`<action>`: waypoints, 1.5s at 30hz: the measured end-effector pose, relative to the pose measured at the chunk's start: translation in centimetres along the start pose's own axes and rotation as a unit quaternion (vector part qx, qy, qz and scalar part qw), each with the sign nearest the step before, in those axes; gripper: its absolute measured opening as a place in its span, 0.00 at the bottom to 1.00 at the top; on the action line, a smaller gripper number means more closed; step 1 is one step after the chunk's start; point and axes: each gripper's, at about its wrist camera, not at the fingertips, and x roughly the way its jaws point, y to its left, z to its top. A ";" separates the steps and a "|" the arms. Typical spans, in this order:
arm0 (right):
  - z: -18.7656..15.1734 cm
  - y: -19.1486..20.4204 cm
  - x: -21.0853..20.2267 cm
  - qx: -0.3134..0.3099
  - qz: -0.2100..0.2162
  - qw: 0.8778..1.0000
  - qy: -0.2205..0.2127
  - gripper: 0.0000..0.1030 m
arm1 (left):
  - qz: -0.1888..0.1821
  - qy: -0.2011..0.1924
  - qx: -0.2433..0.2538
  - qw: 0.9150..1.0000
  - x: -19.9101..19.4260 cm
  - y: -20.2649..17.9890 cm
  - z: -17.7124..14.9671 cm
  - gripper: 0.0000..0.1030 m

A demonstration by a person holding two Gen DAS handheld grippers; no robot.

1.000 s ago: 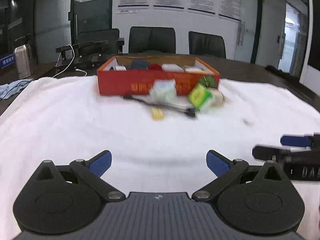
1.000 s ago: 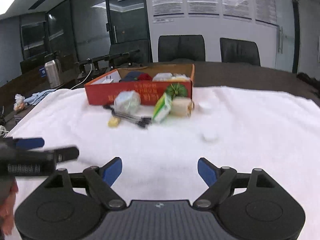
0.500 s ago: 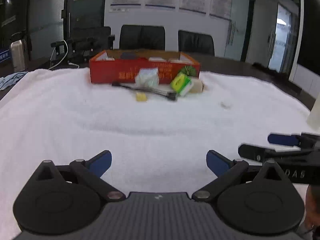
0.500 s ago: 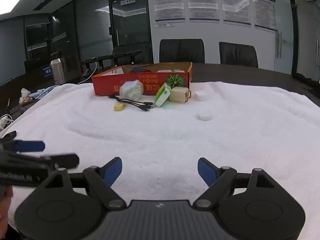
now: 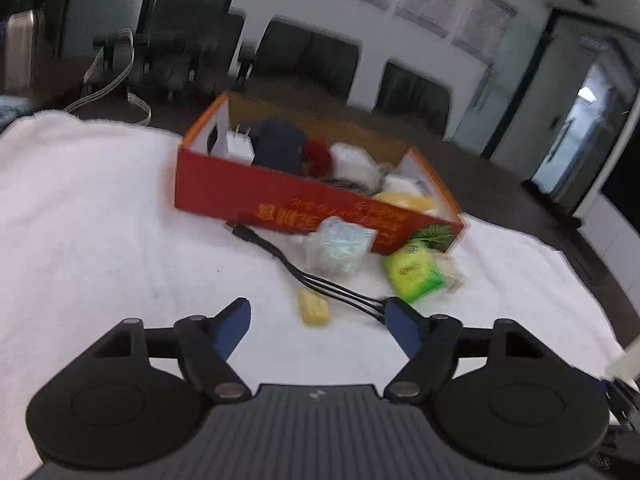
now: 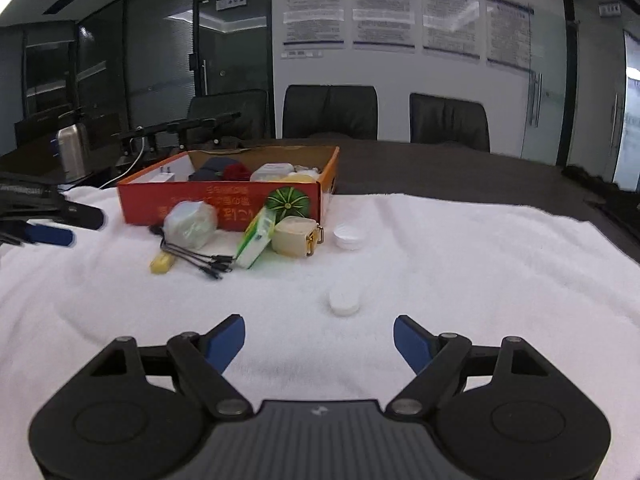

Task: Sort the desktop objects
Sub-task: 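Move both tools back over the table toward the black USB cable and white cap, then grasp the black USB cable with the left tool while the right grasps the white cap, then carry the cable with the left tool while the right carries the cap into the box, release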

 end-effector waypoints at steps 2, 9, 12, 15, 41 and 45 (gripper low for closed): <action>0.6 -0.4 1.7 0.017 0.015 1.000 0.013 0.72 | 0.020 0.012 -0.005 1.000 3.0 -0.4 1.2 0.63; 1.1 -0.6 5.7 0.011 0.014 0.999 0.035 0.64 | 0.024 0.060 -0.037 0.997 9.2 0.9 1.8 0.32; 1.7 -0.8 6.9 0.009 0.014 0.999 0.038 0.59 | 0.022 0.050 -0.046 0.997 9.6 1.2 1.7 0.15; 2.3 -1.0 8.4 0.006 0.010 0.999 0.036 0.53 | 0.018 0.042 -0.051 0.998 9.1 1.2 1.8 0.07; 9.6 1.0 5.2 -0.002 0.115 0.992 -0.051 0.20 | -0.072 -0.177 0.086 0.978 -9.7 -3.7 9.5 0.03; 13.6 1.8 5.7 -0.026 0.120 0.989 -0.079 0.20 | -0.051 -0.173 0.108 0.978 -8.0 -5.0 13.1 0.03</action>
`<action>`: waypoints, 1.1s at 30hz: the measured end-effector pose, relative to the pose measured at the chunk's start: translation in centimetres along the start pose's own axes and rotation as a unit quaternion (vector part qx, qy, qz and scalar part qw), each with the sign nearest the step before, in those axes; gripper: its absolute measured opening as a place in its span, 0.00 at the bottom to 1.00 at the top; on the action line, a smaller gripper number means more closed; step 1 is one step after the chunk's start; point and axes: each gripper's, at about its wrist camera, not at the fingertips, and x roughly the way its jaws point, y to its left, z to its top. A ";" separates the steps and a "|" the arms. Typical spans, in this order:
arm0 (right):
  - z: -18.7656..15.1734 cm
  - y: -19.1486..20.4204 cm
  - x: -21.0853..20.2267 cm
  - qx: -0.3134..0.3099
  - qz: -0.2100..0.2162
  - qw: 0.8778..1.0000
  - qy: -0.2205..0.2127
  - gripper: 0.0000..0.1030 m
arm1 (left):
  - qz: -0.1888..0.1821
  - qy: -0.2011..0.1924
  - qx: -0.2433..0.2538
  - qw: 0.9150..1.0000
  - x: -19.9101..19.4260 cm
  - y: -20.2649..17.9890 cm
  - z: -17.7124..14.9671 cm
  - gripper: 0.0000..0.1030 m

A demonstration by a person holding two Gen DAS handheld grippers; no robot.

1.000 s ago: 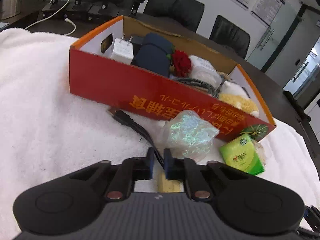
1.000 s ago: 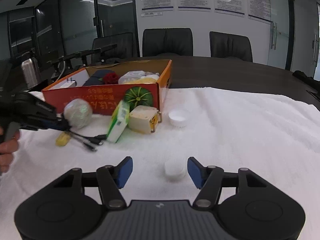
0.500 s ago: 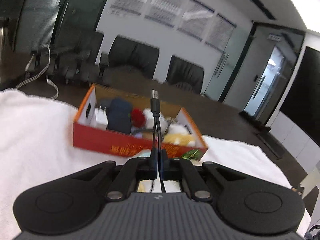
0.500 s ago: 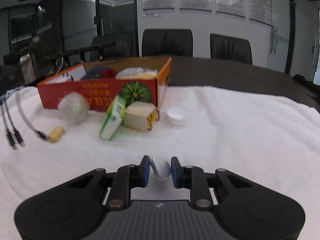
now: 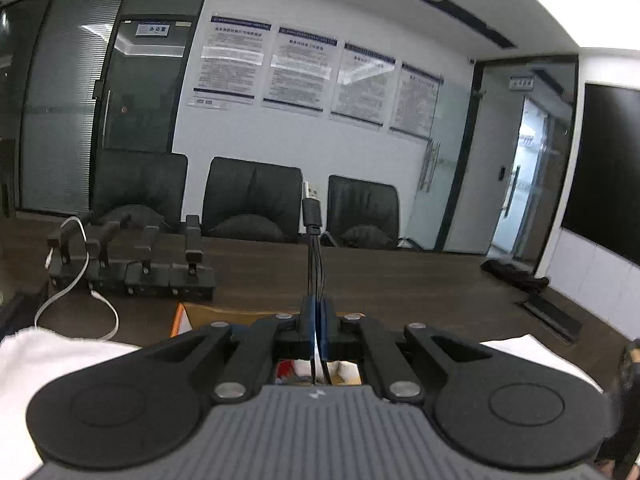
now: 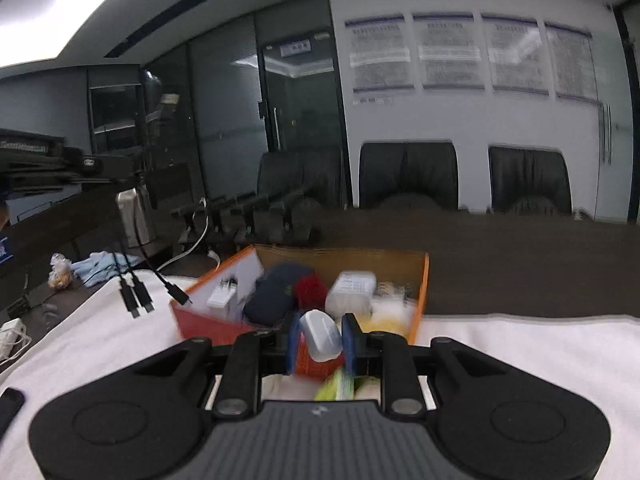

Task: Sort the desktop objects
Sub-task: 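Carry the cable with the left tool while the right carries the cap into the box, release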

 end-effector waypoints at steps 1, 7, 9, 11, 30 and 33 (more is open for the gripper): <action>1.0 -0.1 0.9 -0.002 0.002 1.000 0.005 0.20 | 0.007 0.004 0.004 1.000 1.2 0.0 0.6 0.03; 5.7 -1.6 9.0 0.039 0.016 0.997 0.067 0.20 | 0.008 0.065 0.029 0.997 10.4 -0.2 1.3 0.03; 6.3 -2.1 12.7 0.044 0.001 0.995 0.095 0.20 | 0.005 0.101 0.045 0.994 14.4 -0.1 0.3 0.03; 6.3 -2.4 16.2 0.044 -0.021 0.991 0.127 0.20 | 0.010 0.121 0.060 0.991 17.6 0.0 -1.2 0.03; 4.9 -3.4 25.6 0.078 -0.053 0.965 0.246 0.49 | 0.050 0.251 0.030 0.966 23.3 4.4 -5.1 0.67; 6.5 -3.1 24.0 0.075 -0.067 0.968 0.228 0.61 | 0.078 0.249 0.037 0.965 21.9 4.1 -3.9 0.82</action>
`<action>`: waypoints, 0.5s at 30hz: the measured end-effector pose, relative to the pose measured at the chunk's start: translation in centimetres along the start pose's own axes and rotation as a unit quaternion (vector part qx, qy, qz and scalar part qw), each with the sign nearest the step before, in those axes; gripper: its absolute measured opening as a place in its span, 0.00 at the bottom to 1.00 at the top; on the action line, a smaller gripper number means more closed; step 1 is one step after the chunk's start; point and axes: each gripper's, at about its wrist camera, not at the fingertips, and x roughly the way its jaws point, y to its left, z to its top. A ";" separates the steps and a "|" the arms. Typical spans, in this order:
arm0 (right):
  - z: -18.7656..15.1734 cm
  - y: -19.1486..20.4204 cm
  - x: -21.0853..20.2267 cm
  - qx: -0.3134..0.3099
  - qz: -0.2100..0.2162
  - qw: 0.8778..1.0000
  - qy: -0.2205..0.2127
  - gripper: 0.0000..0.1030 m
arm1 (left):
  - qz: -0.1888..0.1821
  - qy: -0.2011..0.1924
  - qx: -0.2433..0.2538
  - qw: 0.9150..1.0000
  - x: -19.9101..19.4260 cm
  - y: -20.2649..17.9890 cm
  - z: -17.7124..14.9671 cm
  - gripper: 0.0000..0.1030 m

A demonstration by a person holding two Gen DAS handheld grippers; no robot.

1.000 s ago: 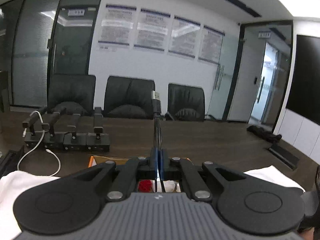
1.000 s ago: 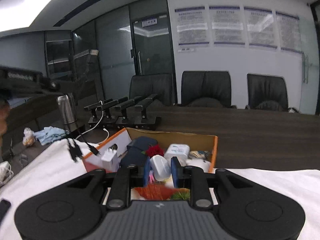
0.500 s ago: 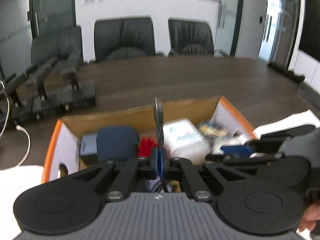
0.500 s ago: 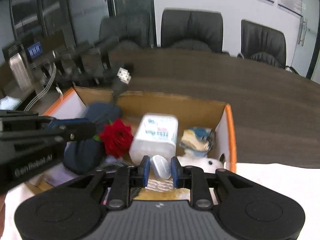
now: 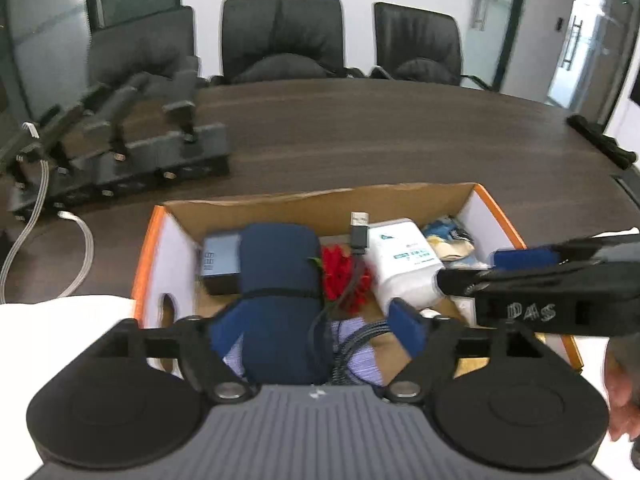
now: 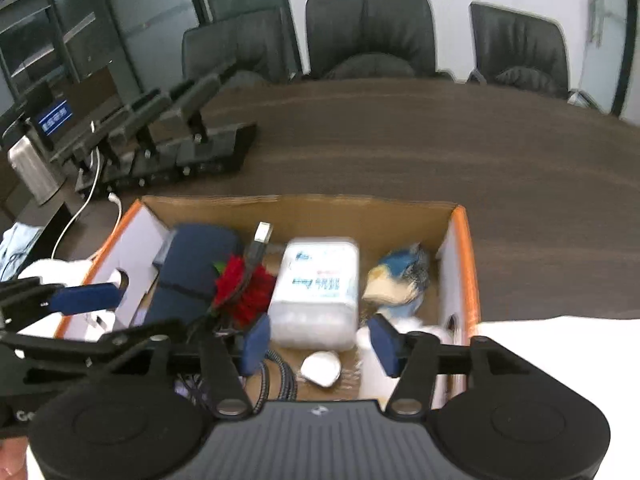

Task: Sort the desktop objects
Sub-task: 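Carry the cable with the left tool while the right carries the cap into the box, release, then move both tools back toward the yellow soap bar and clear plastic bag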

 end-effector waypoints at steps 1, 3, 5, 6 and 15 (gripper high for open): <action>0.1 0.1 -0.7 -0.003 -0.008 1.000 -0.007 0.68 | 0.004 0.001 0.001 1.000 -0.3 -0.1 0.1 0.85; 0.1 0.4 -2.1 -0.011 -0.023 1.000 -0.014 0.74 | 0.013 0.004 0.001 1.000 -1.4 -0.2 -0.3 0.93; -0.4 0.6 -3.3 -0.019 -0.042 0.999 -0.018 0.81 | 0.028 -0.001 -0.008 1.000 -2.3 -0.2 -1.2 0.99; -0.9 0.7 -3.9 -0.024 -0.051 0.998 -0.020 0.82 | 0.038 0.000 -0.010 0.999 -2.8 -0.3 -1.9 0.99; -8.6 0.4 -8.6 -0.029 -0.048 0.997 -0.047 0.83 | 0.061 -0.029 -0.077 0.995 -8.0 -0.4 -9.6 0.99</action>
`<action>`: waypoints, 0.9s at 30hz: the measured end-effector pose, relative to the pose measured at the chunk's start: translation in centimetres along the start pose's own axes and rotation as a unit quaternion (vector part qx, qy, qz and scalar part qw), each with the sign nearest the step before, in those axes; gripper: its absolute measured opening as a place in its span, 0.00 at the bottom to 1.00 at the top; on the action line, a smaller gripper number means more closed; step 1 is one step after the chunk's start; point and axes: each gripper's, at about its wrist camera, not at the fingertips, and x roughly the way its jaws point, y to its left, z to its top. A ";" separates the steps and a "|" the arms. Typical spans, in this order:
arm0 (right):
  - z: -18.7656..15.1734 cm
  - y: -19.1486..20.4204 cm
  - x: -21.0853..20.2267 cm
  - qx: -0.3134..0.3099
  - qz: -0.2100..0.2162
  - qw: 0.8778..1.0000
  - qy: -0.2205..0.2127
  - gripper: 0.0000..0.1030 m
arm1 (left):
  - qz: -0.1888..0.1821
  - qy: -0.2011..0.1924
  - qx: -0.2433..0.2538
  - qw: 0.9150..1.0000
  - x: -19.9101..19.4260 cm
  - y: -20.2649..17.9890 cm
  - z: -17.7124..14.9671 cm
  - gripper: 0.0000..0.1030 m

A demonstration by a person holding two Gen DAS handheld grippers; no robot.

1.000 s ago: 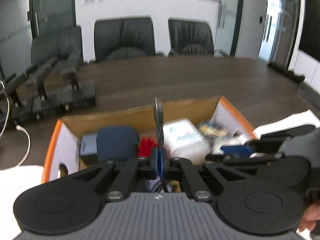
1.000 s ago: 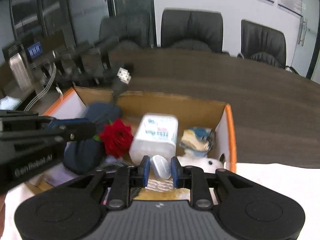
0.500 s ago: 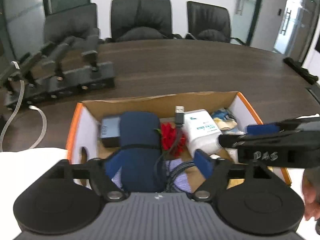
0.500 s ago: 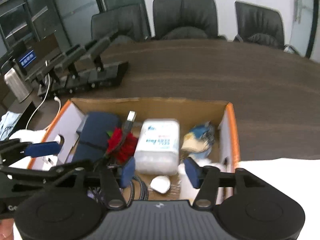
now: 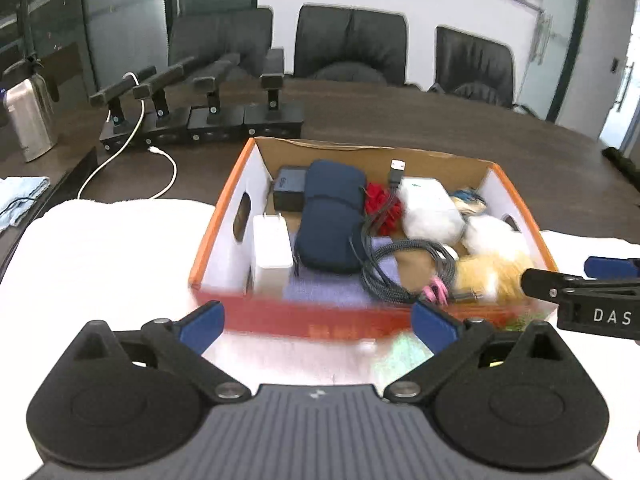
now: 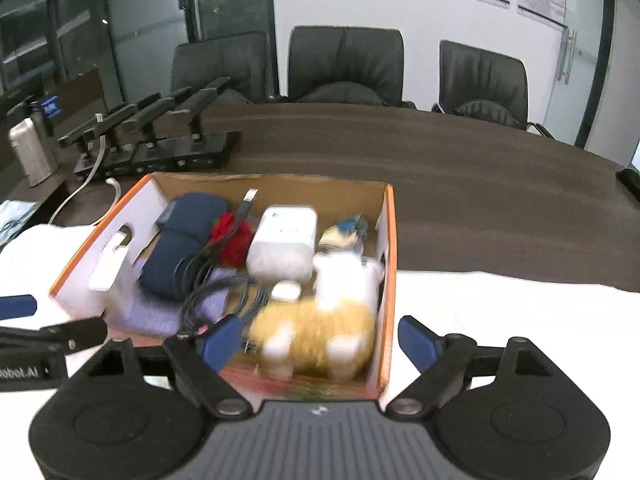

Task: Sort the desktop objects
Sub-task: 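Move both tools back toward the yellow soap bar and clear plastic bag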

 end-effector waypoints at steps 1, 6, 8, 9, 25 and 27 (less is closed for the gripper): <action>-1.3 0.1 -0.9 -0.003 0.007 1.000 -0.014 0.84 | -0.001 -0.006 0.002 1.000 -0.9 -0.1 -1.2 0.99; -6.5 0.7 -4.7 -0.011 0.027 0.998 -0.053 0.84 | -0.007 -0.034 0.018 0.999 -4.3 -0.9 -5.9 1.00; -8.4 0.9 -6.0 -0.011 0.037 0.997 -0.061 0.85 | -0.004 -0.047 0.024 0.999 -5.4 -1.3 -7.9 1.00; -9.4 1.0 -6.6 -0.009 0.041 0.997 -0.066 0.85 | -0.005 -0.050 0.025 0.998 -5.7 -1.4 -8.6 1.00; -25.2 0.7 -11.7 -0.005 0.043 0.996 -0.077 0.88 | 0.009 -0.087 -0.007 0.996 -11.0 -1.9 -23.1 1.00; -26.1 0.3 -12.4 0.007 0.047 0.996 -0.082 0.88 | 0.001 -0.080 -0.002 0.997 -11.2 -2.2 -24.2 1.00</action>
